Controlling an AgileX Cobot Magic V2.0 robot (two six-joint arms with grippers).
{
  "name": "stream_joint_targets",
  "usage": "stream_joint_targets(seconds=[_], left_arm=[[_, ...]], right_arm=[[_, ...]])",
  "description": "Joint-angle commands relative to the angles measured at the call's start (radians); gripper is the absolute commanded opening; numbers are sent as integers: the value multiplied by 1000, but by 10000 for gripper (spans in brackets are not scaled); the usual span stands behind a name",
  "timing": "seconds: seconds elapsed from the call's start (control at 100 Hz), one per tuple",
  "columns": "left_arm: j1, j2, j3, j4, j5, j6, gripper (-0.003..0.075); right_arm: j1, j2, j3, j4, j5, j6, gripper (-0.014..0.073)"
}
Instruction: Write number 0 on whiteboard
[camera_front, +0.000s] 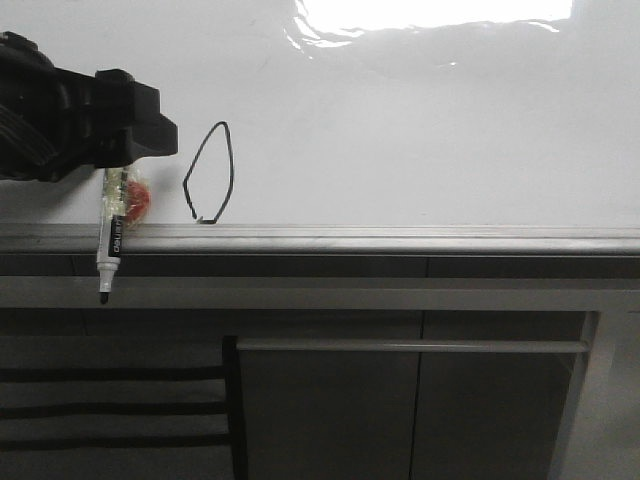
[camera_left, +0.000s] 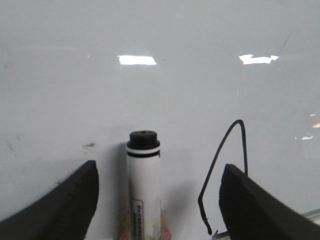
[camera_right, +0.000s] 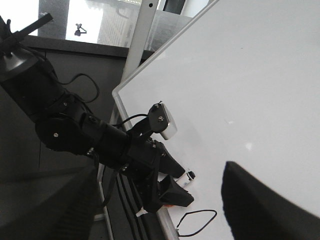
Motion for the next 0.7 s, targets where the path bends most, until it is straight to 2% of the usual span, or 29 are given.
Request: stream_joint_targets(seconds=[0.0,0.36,0.46,0.53,0.6,0.65,0.69], left_arm=[[4,-39,-30,6,-22,0,494],[4,-193,31,46,57,0,494],[1,-265,47,46,83,0,494],[1,-322,47,46,136,0,494],[1,-379,47,52,181,0,482],[1,-433,47,52,213,0,426],[1,-468,47,52,250,0,334]], right_arm=[[-3,-44,-26,-14,-66,-4,444],[-3,-256,2,-55,10,-4,442],[-3,-333,65,-61,10,-2,404],[-3,-393,120,-61,10,10,341],[-3,-453,182,-70,10,30,223],[-3,-494,228,-93,15,52,58],[-3,-529,270,-108,15,71,-57]])
